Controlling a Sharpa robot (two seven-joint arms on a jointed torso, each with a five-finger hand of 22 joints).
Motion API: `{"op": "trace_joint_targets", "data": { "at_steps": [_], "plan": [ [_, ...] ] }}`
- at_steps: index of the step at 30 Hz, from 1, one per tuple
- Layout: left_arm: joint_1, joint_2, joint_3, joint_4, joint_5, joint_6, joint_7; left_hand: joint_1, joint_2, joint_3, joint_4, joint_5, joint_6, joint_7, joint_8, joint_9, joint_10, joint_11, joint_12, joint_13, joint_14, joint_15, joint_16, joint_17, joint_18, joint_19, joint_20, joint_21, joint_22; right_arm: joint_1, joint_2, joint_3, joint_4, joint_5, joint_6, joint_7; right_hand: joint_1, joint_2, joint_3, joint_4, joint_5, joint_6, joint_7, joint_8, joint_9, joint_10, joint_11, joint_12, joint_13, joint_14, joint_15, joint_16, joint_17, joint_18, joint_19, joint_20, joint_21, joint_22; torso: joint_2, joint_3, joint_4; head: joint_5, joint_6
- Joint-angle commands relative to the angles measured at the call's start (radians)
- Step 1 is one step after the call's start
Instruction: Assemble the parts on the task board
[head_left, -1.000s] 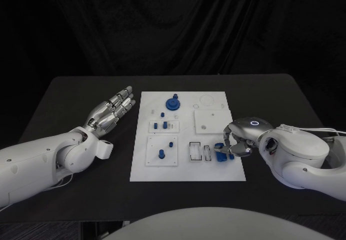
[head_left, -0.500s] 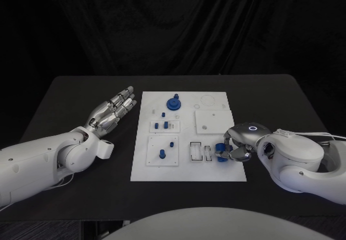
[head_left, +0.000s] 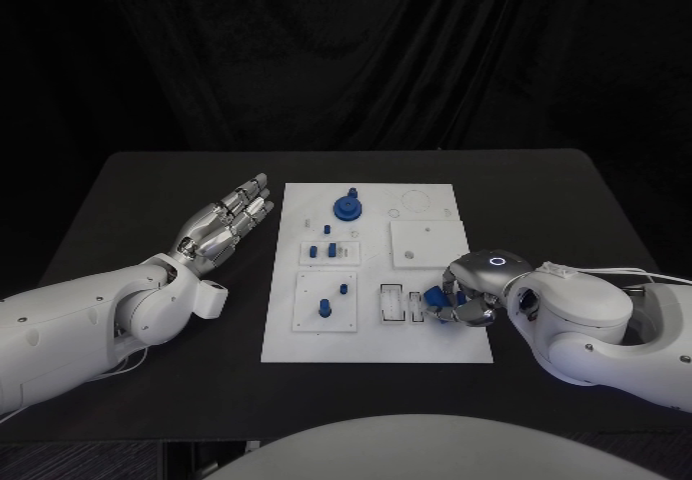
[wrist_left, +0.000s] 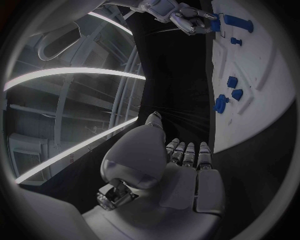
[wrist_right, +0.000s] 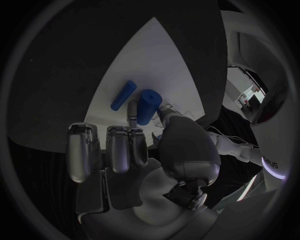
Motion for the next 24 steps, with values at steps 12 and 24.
{"op": "trace_joint_targets", "data": {
  "at_steps": [12, 24],
  "plan": [
    [-0.003, 0.003, 0.001, 0.000, -0.001, 0.018, 0.040, 0.020, 0.001, 0.008, -0.008, 0.013, 0.000, 0.013, 0.000, 0.000, 0.000, 0.011, -0.007, -0.002, -0.001, 0.011, -0.004, -0.001, 0.015, 0.003, 0.009, -0.005, 0.001, -0.007, 0.030, 0.000, -0.034, 0.001, 0.002, 0.025, 0.103, -0.001, 0.033, -0.029, 0.102, 0.011, 0.011, -0.059, -0.029, 0.106, 0.006, 0.003, 0.263, 0.082, 0.006, -0.006, 0.142, 0.009, 0.071, 0.003, -0.020, 0.230, 0.000, -0.0009, 0.0007, 0.007, 0.000],
    [-0.004, 0.000, 0.001, 0.000, -0.001, 0.019, 0.037, 0.025, 0.001, 0.010, -0.010, 0.019, 0.000, 0.014, 0.000, 0.000, 0.000, 0.013, -0.007, -0.002, -0.001, 0.012, -0.004, -0.001, 0.015, 0.003, 0.010, -0.004, 0.001, -0.008, 0.020, 0.000, -0.031, 0.180, -0.107, 0.069, 0.196, 0.011, 0.118, -0.120, 0.402, 0.056, -0.009, -0.041, -0.007, 0.106, -0.011, 0.003, 0.263, 0.086, -0.009, 0.003, 0.161, 0.008, 0.074, -0.009, -0.014, 0.232, 0.001, -0.0003, 0.0018, 0.016, 0.000]
  ]
}}
